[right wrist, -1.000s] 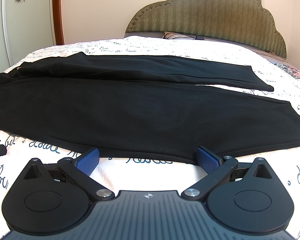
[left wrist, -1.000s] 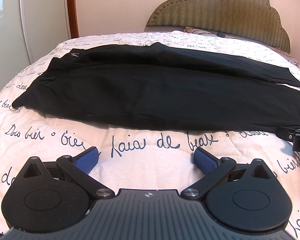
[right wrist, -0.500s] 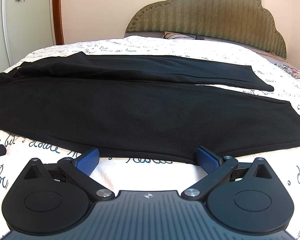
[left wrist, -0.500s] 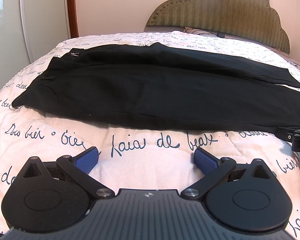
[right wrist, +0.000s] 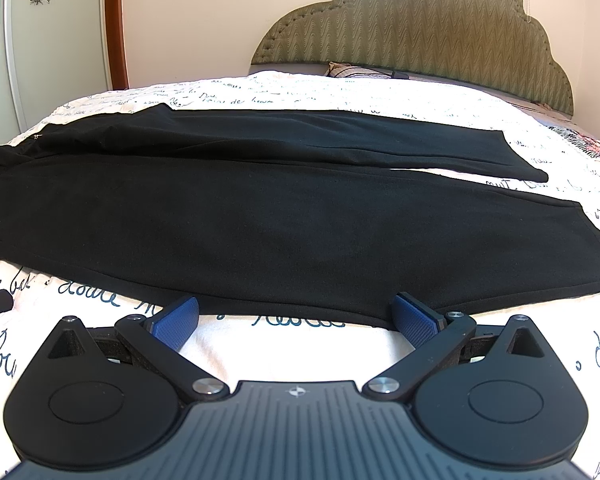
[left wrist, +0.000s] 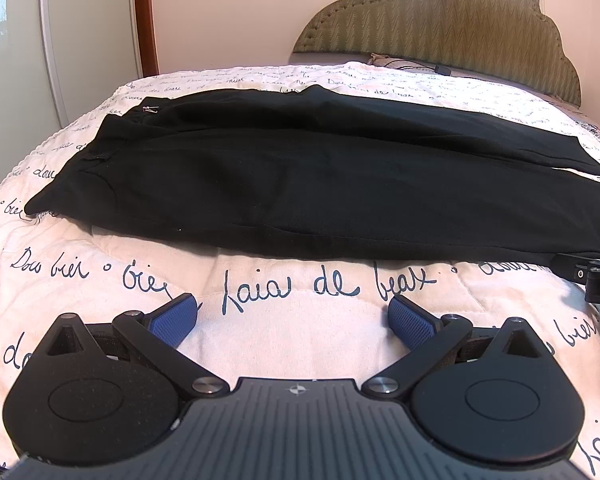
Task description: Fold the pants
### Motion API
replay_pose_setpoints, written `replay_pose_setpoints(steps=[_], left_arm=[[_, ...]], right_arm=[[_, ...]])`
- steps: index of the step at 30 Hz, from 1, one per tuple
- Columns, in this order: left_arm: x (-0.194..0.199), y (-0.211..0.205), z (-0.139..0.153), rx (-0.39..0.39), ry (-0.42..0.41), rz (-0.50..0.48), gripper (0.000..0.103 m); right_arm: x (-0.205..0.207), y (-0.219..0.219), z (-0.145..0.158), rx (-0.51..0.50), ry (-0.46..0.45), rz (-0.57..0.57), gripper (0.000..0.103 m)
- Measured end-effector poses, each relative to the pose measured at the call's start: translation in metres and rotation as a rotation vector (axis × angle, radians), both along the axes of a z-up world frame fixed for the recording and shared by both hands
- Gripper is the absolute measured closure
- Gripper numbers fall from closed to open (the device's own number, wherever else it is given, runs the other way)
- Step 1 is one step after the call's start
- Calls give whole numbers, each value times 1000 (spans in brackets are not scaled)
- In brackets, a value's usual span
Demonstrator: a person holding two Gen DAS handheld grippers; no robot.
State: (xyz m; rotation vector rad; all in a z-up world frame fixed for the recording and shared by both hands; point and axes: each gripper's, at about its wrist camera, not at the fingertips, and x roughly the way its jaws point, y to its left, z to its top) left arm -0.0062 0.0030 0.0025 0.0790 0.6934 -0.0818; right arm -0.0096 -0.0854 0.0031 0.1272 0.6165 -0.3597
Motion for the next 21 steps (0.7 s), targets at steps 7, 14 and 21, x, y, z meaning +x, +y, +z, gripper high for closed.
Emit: replay_pose_setpoints(steps=[7, 14, 21], left_arm=[[-4, 1, 7, 12, 6, 4, 0], [34, 77, 93, -159, -71, -125, 0], [216, 206, 115, -365, -41, -50, 1]], right_arm=[[-1, -2, 1, 3, 3, 2, 0], [5, 1, -1, 4, 6, 6, 0], [1, 1, 9, -1, 5, 82, 0]])
